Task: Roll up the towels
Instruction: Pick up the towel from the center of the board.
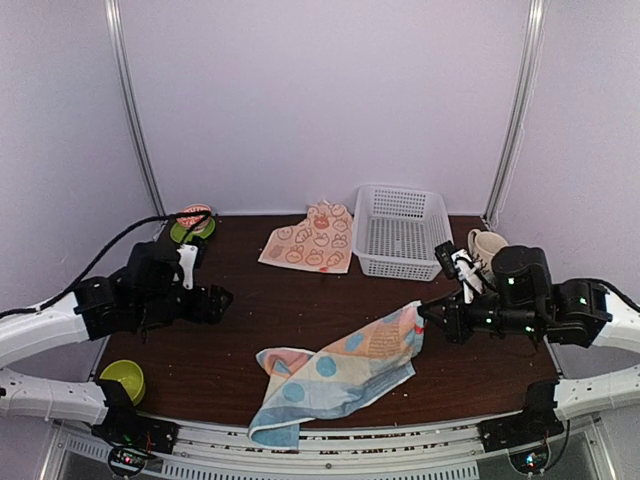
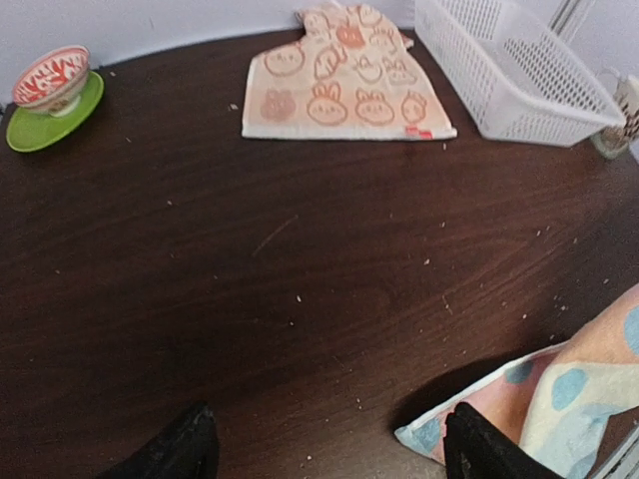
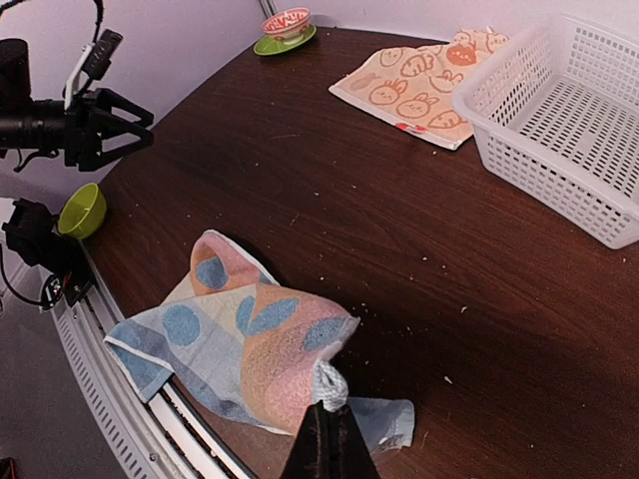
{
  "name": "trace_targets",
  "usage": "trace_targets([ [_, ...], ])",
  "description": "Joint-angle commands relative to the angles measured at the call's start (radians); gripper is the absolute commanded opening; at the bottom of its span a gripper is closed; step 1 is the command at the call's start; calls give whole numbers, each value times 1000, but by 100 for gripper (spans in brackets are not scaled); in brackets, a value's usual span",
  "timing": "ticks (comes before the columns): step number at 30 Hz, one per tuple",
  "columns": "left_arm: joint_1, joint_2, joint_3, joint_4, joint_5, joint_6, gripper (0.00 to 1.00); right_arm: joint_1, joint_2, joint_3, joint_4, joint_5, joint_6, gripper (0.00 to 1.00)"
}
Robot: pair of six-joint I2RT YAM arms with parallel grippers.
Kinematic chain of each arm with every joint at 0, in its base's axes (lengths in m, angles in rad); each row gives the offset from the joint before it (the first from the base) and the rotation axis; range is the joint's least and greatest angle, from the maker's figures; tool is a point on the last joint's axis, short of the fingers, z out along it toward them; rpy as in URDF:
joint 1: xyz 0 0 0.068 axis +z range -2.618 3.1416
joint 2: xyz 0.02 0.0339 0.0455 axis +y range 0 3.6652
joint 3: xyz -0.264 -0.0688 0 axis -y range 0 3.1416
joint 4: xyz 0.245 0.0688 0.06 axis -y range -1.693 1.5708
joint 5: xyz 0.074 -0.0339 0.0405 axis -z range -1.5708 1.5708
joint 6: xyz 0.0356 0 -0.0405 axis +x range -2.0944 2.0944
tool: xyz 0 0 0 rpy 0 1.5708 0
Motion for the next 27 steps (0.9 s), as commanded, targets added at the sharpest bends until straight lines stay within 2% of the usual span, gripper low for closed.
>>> trace_targets([
  [1,-1,216,44,104,125,29,77,-7,-98,-41,-34,65,28,0],
  [4,-1,385,101,97,197,67,71,-9,-121,-60,-75,76,32,0],
  [7,-1,464,128,95,269,106,69,-10,-140,-72,-110,89,36,0],
  [15,-1,520,96,170,489,138,79,-10,-203,-92,-156,117,67,0],
  [21,-1,632,106,127,476,60,74,-11,-220,-75,-164,129,84,0],
  [24,-2,641,87,148,489,31,72,-11,-227,-67,-177,133,86,0],
  [27,-9,663,77,185,517,23,65,-10,-236,-64,-182,136,87,0],
])
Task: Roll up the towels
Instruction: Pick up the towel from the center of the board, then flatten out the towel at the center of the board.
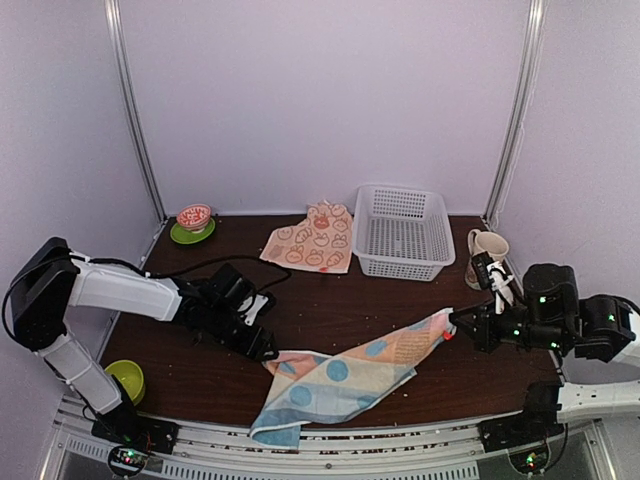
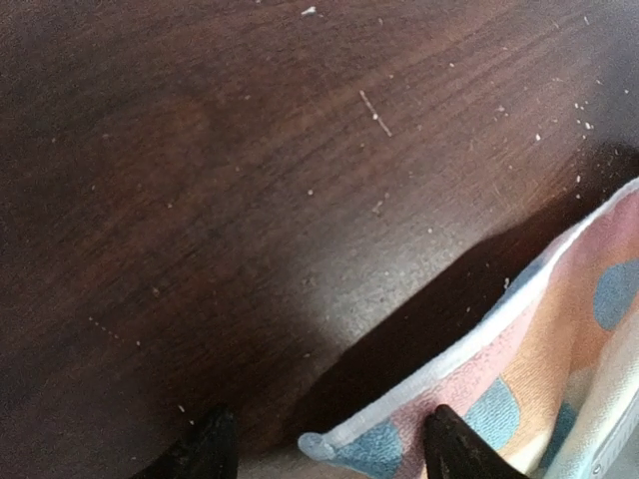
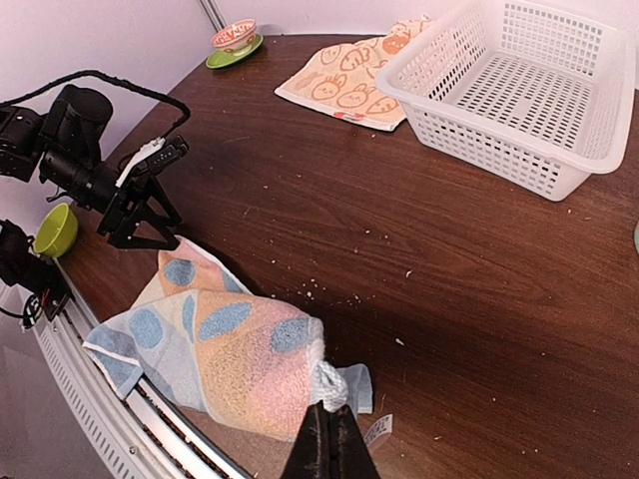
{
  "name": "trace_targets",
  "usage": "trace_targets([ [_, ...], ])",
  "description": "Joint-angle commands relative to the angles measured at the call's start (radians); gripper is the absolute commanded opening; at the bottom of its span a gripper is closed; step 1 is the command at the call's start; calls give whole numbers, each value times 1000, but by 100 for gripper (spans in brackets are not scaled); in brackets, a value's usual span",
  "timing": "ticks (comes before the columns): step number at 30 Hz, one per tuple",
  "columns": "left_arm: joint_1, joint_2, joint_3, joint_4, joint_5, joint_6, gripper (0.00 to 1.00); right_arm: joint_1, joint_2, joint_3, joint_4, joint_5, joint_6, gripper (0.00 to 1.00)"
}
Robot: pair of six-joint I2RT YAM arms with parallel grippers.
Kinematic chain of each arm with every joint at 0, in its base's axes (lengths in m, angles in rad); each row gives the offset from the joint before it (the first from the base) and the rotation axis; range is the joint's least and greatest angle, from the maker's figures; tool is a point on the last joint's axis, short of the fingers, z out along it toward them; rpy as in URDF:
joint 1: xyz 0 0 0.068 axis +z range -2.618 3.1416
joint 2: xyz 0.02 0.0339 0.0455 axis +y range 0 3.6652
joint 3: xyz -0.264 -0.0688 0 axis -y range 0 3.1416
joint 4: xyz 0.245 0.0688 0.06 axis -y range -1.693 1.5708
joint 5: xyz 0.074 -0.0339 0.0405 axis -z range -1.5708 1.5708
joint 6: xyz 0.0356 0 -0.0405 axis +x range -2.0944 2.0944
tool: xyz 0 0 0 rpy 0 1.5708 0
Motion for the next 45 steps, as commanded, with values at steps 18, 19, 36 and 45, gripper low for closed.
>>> trace_targets([
  [18,-71,-480,283,-329,-267,-24,0,-4,83,354,4,-1,-95,0],
  [19,-72,-527,320,-366,-281,-27,0,-4,84,383,3,-16,-103,0],
  [36,-134,-838,225,-481,-340,-165,0,-12,-42,170,53,-18,47,0],
  [45,56,-485,175,-287,-301,-94,0,-305,202,-50,358,-163,126,0],
])
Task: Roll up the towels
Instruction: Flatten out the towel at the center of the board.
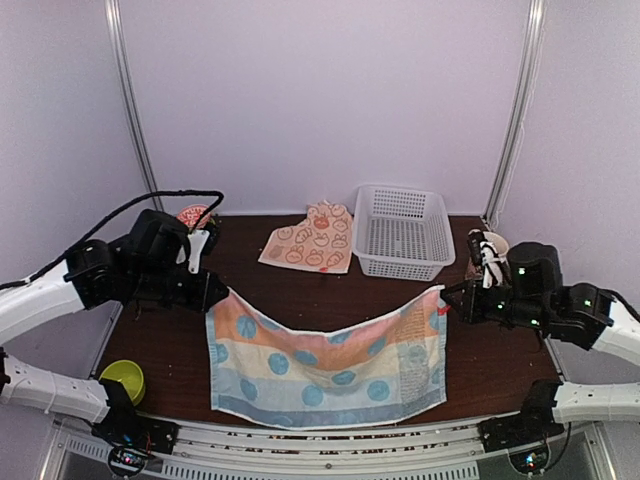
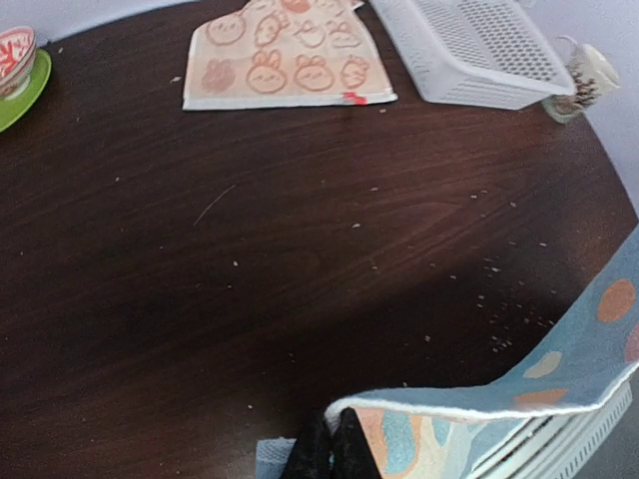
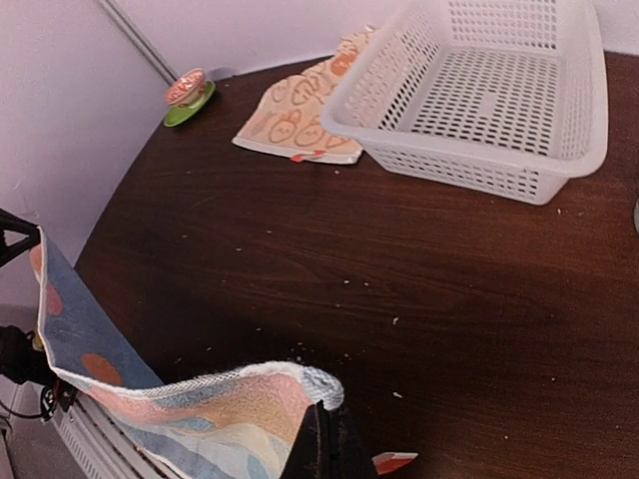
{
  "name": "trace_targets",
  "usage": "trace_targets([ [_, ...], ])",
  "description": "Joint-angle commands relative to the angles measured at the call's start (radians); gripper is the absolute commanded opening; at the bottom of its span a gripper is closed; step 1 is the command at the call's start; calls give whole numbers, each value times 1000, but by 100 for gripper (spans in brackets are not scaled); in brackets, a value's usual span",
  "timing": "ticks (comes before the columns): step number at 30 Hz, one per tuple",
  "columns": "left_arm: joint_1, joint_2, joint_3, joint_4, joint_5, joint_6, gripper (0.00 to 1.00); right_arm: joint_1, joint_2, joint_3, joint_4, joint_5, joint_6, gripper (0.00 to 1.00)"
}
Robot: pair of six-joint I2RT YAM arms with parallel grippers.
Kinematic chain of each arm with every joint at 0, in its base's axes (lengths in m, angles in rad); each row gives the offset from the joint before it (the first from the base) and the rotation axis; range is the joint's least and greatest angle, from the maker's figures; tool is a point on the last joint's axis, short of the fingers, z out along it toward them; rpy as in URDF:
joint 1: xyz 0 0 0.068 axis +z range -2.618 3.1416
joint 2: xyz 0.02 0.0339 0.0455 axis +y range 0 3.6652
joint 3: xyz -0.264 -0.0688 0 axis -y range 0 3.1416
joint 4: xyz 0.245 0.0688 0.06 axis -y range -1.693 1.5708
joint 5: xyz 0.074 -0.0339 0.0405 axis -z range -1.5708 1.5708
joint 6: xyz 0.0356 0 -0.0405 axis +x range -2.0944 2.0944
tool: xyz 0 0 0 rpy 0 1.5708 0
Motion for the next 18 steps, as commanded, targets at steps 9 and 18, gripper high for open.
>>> trace_targets([
  [9,232,260,-94,353,54,101,0,-233,356,-105,353,-27,45,0],
  [18,295,348,-118,512,30,92,0,-254,559,-30,442,22,13,0],
])
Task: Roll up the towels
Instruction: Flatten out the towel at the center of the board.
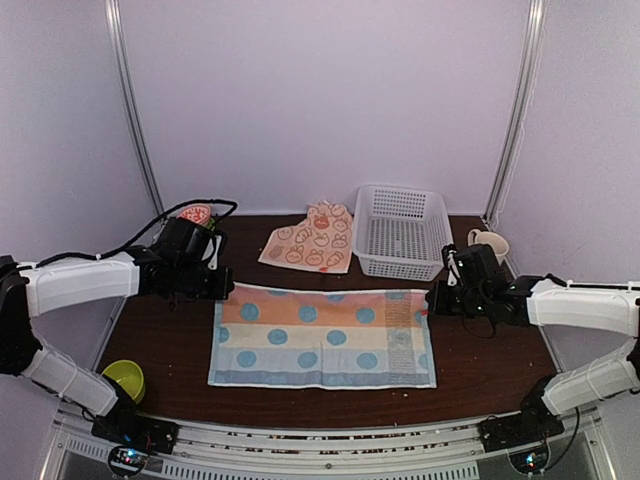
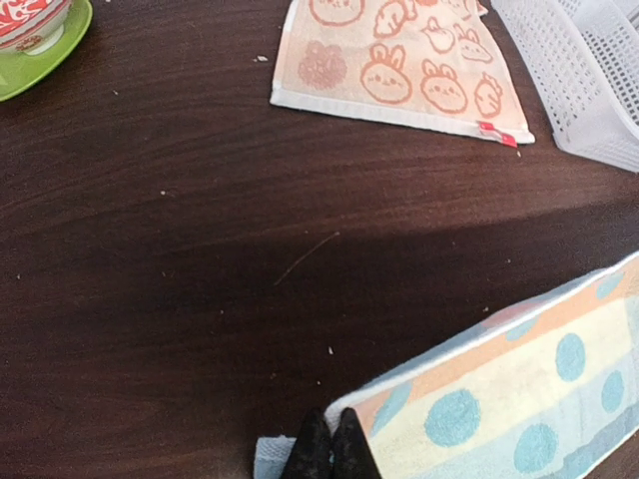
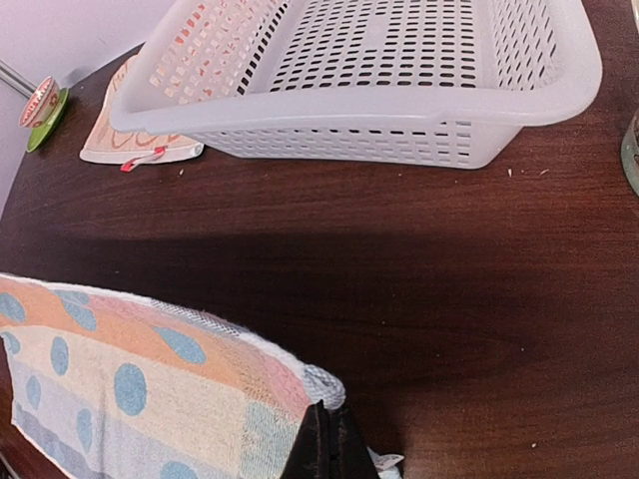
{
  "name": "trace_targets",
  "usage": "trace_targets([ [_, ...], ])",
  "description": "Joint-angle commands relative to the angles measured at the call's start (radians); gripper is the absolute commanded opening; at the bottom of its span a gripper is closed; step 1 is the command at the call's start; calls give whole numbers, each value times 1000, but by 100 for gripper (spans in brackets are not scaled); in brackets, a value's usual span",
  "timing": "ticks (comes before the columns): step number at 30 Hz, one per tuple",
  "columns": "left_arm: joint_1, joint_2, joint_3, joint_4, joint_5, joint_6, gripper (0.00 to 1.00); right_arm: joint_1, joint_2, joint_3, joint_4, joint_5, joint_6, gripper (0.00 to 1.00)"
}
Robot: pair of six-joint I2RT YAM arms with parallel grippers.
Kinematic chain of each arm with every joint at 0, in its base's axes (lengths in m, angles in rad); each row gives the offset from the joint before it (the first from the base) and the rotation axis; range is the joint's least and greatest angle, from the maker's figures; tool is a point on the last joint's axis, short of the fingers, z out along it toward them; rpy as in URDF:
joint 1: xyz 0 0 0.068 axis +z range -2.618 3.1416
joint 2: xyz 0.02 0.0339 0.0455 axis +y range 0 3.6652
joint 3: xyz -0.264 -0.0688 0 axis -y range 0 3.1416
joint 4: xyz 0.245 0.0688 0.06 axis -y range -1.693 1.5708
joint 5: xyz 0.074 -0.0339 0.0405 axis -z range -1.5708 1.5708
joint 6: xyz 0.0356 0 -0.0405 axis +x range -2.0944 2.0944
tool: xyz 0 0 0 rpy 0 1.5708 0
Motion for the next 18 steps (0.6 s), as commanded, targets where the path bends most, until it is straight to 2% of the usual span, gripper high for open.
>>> trace_targets([
  [1,34,9,-4,144,-12,13,0,-14,57,53,75,58,-25,0],
  [9,41,-13,-4,189,-16,39,0,-19,87,158,20,119,-117,0],
  [13,42,-31,-58,210,2,21,0,-16,98,134,29,82,-107,0],
  [18,41,-128,-173,236,29,-10,0,-1,24,53,54,54,-87,0],
])
